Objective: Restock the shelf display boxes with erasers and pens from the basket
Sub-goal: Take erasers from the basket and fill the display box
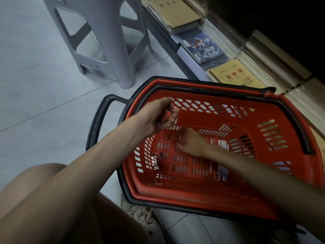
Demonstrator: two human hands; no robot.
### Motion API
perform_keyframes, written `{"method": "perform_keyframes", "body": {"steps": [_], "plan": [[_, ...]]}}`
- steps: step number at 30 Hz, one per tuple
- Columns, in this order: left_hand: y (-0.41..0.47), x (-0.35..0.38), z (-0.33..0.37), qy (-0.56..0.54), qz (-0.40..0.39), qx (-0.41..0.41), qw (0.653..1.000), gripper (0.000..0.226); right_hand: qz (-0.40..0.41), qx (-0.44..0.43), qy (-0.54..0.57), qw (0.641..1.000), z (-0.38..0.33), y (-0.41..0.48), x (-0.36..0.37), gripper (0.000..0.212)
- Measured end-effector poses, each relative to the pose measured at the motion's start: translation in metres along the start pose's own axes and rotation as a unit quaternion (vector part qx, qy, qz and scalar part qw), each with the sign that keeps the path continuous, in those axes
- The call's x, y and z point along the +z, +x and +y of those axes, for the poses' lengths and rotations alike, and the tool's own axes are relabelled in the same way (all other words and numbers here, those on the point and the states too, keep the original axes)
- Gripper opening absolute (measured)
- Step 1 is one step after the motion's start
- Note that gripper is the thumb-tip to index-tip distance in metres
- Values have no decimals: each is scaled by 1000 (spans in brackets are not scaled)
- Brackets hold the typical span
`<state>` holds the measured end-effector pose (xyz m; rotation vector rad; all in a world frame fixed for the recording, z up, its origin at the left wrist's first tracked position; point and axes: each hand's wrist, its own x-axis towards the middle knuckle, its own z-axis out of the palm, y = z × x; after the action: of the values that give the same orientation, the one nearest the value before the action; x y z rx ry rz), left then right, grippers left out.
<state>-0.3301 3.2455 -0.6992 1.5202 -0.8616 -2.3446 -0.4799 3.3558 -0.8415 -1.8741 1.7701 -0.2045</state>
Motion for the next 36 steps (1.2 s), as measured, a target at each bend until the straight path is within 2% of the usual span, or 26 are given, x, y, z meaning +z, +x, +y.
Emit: {"method": "perform_keyframes", "body": {"steps": [2,5,9,12,14,15,17,20,24,28,31,33,36], "plan": [[0,0,2,19,-4,-4,1000,19,-21,-21,-53,998,0,16,24,49],[3,-4,1,37,0,-16,999,22,-31,24,-83,996,7,41,60,62],[6,-7,2,24,14,-19,999,21,-9,9,-137,990,19,51,81,40],[8,-4,6,17,18,-19,1000,18,-26,30,-93,995,25,47,85,38],[10,-2,6,18,17,-20,999,21,-26,18,-74,997,17,47,86,47],[10,-1,6,16,16,-19,1000,22,-24,22,-30,999,10,47,86,49],[11,1,5,12,17,-18,1000,22,-16,38,71,997,-6,47,90,39],[12,4,6,11,16,-19,1000,23,-62,73,149,984,-26,52,102,38],[10,9,8,3,7,-13,1000,21,-111,77,59,989,-35,49,117,65],[9,10,10,14,2,-4,1000,21,-128,70,-7,989,-40,43,123,60],[8,11,11,20,2,-5,1000,22,-170,41,-8,985,-40,40,126,71],[9,11,11,20,1,-4,1000,22,-175,25,8,984,-39,36,124,64],[7,9,11,21,-5,-5,1000,23,-192,33,69,978,-39,25,110,37]]}}
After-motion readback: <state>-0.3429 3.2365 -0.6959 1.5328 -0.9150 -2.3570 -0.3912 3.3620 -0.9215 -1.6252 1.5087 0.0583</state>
